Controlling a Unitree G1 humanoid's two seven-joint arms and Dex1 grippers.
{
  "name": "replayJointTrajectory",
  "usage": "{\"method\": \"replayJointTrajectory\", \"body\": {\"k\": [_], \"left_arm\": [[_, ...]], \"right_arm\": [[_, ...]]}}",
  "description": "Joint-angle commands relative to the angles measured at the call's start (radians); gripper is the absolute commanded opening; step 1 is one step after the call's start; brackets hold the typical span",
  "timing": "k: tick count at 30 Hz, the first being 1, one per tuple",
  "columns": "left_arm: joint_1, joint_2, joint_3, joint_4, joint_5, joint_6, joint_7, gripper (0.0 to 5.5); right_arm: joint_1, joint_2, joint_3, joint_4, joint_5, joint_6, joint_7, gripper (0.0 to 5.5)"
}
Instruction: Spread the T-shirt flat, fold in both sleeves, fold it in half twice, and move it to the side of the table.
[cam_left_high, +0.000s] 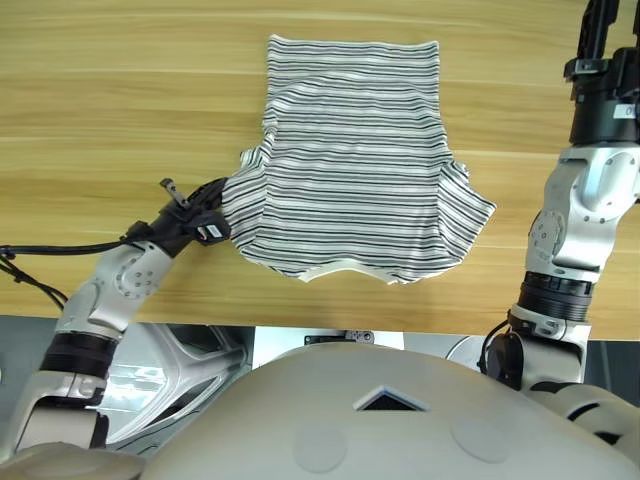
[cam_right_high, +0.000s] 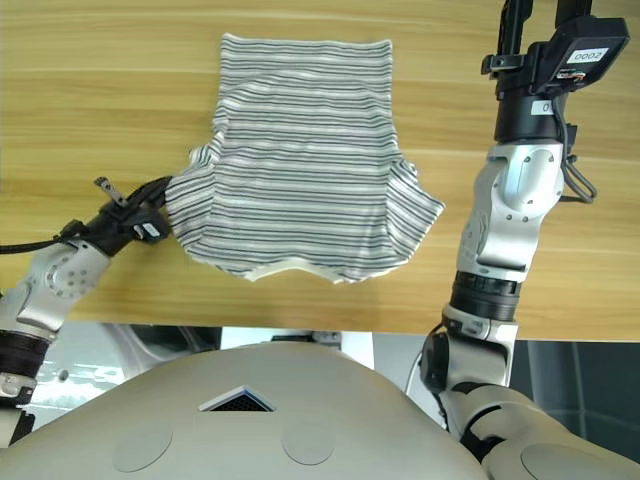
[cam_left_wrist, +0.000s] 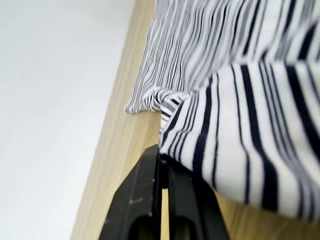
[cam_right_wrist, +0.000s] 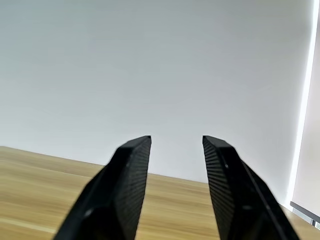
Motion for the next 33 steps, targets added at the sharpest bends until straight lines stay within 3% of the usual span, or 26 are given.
{"method": "replayJointTrajectory", "body": {"k": [1,14,21,33], "left_arm": [[0.026,-0.047,-0.100,0.029,0.055,-0.001,-0.049,0.00],[-0.021,-0.054,-0.247,0.109,0.107,-0.066,-0.112,0.00],[-0.062,-0.075,-0.294,0.221,0.124,-0.079,-0.104,1.54],[-0.080,-0.047,-0.284,0.323,0.114,-0.020,-0.095,1.54]], "right_arm": [[0.008,-0.004,0.002,0.004,-0.006,-0.011,0.010,1.89],[0.004,0.000,0.019,0.021,-0.026,-0.022,0.014,1.89],[0.003,-0.008,0.013,0.017,-0.026,-0.018,0.011,1.89],[0.006,-0.017,0.011,0.017,-0.043,-0.014,0.007,1.89]]}}
